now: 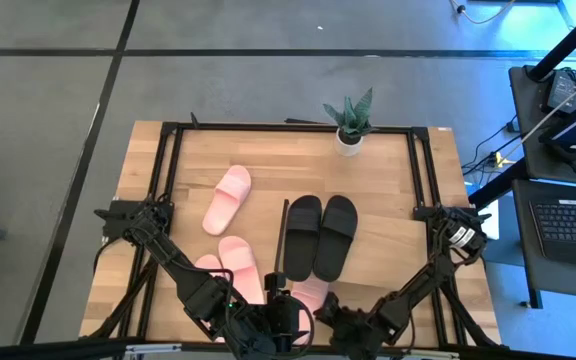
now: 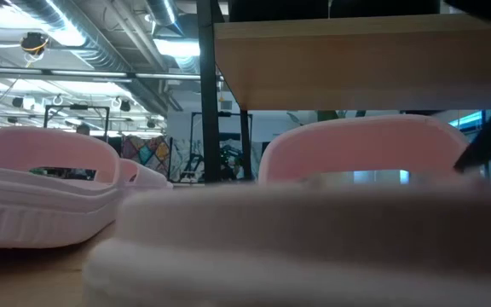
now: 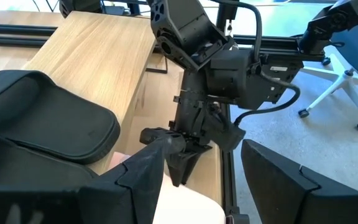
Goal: Pick and place slides into the shelf
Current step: Put the top left pink slipper under the shelf
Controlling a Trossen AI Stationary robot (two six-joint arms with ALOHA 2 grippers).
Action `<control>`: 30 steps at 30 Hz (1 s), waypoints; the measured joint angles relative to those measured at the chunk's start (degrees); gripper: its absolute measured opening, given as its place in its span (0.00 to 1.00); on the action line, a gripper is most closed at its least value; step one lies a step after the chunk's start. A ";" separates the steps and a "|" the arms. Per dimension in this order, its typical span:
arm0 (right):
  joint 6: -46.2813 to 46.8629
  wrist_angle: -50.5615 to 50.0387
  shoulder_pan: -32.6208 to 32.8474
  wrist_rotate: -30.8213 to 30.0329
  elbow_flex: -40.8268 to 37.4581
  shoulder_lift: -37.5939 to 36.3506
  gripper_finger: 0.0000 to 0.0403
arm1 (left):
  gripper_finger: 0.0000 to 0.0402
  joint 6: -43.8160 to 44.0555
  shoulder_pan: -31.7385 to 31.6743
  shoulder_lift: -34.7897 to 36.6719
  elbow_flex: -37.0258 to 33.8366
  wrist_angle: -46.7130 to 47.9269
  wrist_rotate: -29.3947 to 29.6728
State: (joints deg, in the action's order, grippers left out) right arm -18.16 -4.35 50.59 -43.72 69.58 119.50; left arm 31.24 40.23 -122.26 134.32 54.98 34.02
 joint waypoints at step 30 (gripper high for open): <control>11.74 -7.38 1.14 -0.28 18.78 -0.18 0.31 | 0.51 -0.04 0.00 0.00 0.00 0.02 -0.51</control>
State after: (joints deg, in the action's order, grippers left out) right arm -6.41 -11.73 51.72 -44.01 88.36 119.33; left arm 31.20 40.23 -122.26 134.32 55.00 33.51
